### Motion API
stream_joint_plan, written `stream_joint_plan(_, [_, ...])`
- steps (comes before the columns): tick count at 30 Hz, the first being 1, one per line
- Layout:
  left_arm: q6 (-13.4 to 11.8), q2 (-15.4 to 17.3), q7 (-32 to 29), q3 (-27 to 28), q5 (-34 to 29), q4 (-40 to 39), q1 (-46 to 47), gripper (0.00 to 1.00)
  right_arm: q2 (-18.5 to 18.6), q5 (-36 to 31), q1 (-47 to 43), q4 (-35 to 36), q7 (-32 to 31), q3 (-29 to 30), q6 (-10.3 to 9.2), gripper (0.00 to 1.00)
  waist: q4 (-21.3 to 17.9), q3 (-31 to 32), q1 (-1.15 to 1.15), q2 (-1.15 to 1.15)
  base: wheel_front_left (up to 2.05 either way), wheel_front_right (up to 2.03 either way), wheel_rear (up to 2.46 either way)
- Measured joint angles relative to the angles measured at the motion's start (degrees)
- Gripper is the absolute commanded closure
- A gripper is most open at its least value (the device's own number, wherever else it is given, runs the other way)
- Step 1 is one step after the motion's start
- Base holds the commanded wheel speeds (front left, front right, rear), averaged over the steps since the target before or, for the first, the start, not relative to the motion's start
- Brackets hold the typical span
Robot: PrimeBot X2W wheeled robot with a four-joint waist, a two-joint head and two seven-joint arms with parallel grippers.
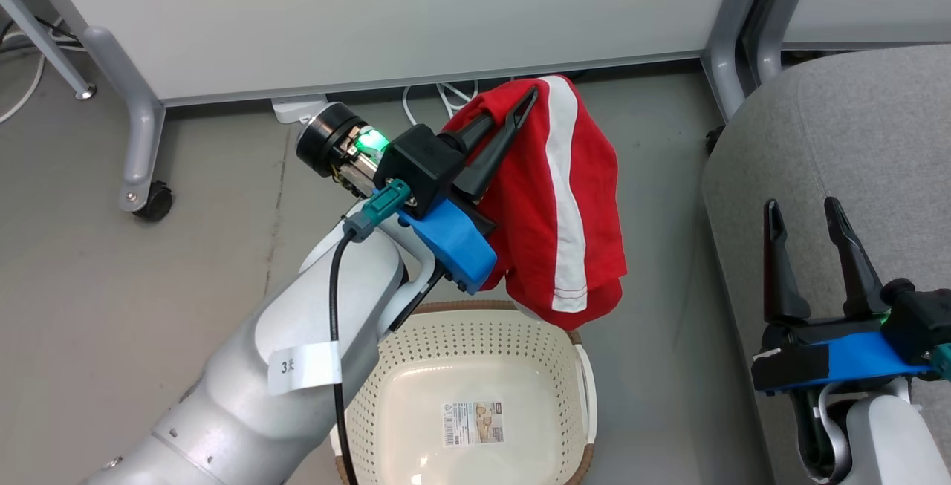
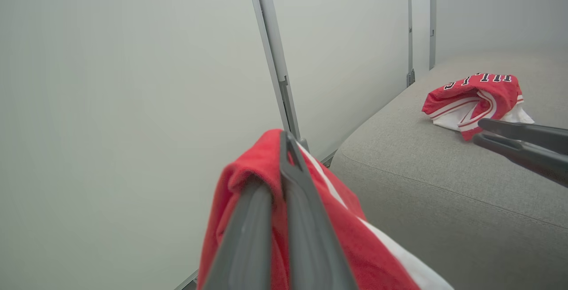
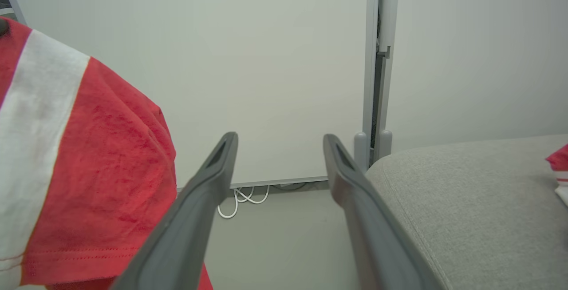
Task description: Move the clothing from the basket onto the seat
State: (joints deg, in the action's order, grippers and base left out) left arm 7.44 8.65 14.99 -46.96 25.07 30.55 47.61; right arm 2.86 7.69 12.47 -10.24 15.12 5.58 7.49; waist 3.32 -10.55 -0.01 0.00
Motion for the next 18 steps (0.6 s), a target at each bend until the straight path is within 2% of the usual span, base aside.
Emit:
stream_joint_plan(10, [0.0, -0.2, 0.0, -1.7, 0.9, 0.4, 0.7, 1.0, 0.0, 0.5, -1.0, 0.2, 0.0, -0.9, 0.0, 0.0, 0.3, 1.6, 0.0, 0.0, 0.0, 0.0, 0.0])
stream_joint_plan(18, [0.0, -0.1, 0.0, -1.9, 1.2, 0.8, 0.8, 1.0, 0.0, 0.3, -0.6, 1.7, 0.0, -5.4, 0.0, 0.0, 0.4, 1.7, 0.0, 0.0, 0.0, 0.0, 0.0])
